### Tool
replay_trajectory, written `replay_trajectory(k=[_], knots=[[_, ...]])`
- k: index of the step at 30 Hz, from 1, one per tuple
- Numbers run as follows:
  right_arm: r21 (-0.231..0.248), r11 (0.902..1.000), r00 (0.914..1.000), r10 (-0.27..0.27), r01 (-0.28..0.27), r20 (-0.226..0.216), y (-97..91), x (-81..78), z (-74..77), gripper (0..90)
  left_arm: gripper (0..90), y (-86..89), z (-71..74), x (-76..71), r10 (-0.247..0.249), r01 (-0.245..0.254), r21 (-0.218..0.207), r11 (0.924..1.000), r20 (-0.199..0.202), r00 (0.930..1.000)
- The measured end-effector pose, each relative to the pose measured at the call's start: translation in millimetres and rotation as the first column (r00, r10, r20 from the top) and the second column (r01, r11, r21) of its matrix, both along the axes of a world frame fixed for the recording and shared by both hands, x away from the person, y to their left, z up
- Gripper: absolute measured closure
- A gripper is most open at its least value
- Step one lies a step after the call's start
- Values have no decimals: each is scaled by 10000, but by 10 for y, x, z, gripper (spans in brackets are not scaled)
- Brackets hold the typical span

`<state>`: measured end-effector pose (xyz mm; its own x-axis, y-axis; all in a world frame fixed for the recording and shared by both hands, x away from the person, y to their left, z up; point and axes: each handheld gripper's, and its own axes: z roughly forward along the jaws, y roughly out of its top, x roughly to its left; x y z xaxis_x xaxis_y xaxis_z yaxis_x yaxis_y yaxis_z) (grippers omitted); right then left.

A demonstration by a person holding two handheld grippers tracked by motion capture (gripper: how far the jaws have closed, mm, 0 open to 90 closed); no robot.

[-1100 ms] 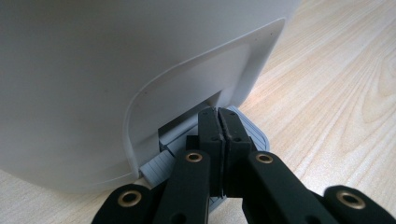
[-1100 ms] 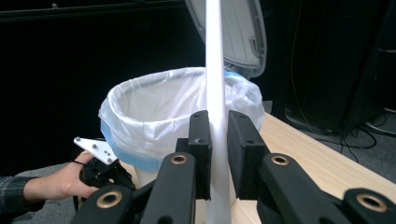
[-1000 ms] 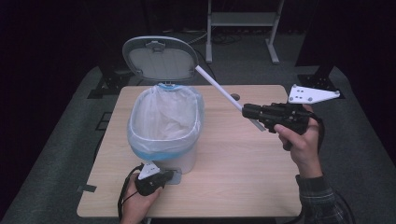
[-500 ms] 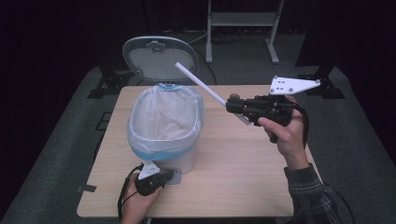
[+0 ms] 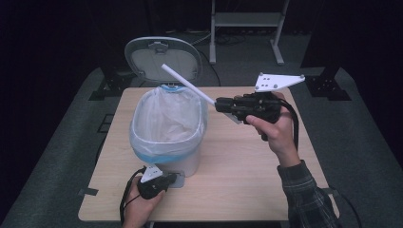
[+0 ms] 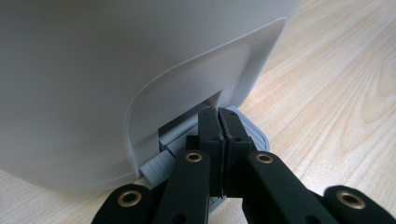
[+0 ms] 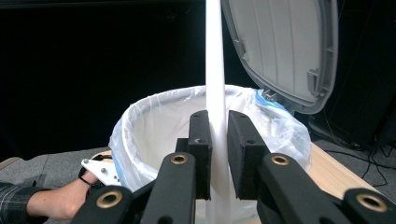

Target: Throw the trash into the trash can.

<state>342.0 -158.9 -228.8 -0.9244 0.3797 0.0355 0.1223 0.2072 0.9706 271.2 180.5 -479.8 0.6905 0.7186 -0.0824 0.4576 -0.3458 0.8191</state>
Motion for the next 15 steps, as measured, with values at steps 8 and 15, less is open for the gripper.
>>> replay_trajectory(k=[8, 15], knots=[[-151, 9998, 9999, 119, -120, -36, 161, 55, 2, 795, 890, 0, -1, 1, 13, -13, -7, 10000, 8, 10000], [-293, 9994, 9997, 199, -203, -147, 274, 112, -18, 795, 890, 0, -1, 1, 3, -3, -8, 10000, 11, 10000]])
